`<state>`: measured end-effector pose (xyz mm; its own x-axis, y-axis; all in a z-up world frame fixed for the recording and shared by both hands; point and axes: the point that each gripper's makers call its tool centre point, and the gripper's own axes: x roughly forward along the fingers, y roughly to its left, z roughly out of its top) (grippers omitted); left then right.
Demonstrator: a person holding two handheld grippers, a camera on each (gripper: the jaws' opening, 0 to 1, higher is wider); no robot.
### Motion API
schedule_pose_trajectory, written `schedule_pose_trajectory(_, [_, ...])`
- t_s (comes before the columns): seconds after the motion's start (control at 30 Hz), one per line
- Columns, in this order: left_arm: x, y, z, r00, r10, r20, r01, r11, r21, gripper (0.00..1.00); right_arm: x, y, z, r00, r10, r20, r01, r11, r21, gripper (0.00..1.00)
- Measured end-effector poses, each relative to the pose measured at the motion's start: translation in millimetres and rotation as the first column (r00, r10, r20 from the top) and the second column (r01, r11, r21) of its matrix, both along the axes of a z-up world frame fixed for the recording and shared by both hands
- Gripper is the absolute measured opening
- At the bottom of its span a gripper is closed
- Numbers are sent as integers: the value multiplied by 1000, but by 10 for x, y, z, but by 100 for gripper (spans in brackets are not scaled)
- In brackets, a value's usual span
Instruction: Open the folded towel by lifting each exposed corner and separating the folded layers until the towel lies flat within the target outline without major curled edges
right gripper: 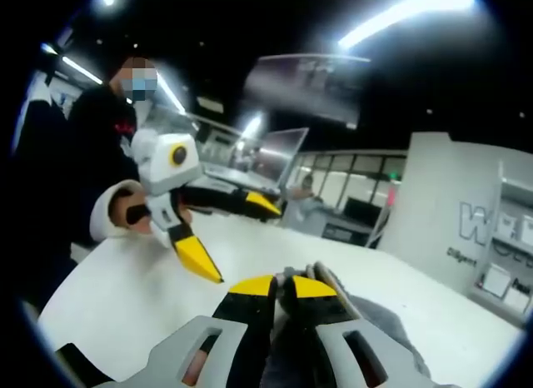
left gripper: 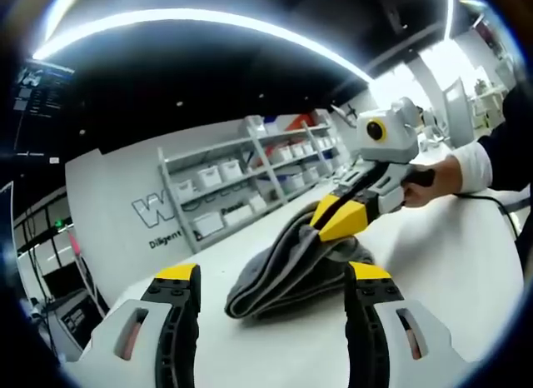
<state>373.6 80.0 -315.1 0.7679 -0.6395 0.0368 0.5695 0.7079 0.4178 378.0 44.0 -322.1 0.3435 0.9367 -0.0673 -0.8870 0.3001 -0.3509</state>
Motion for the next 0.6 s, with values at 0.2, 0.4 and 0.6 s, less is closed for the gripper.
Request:
schedule_pose_trajectory(0.2, [-9,-16,-20,1000,5,11,-5,1000,18,69,-27,16,-6,1000,10,-5,-10,1000,0,1])
schedule_pose_trajectory(0.4, [-16,-27,-30,1000,6,12,-7,1000,25,68,-43,23,-15,1000,16,-8,-16,1000,-1,1])
schedule_pose_trajectory(0.6, [-13,-19,-33,1000,9,16,-9,999,35,68,-57,34,-30,1000,21,-8,-21,1000,-5,1])
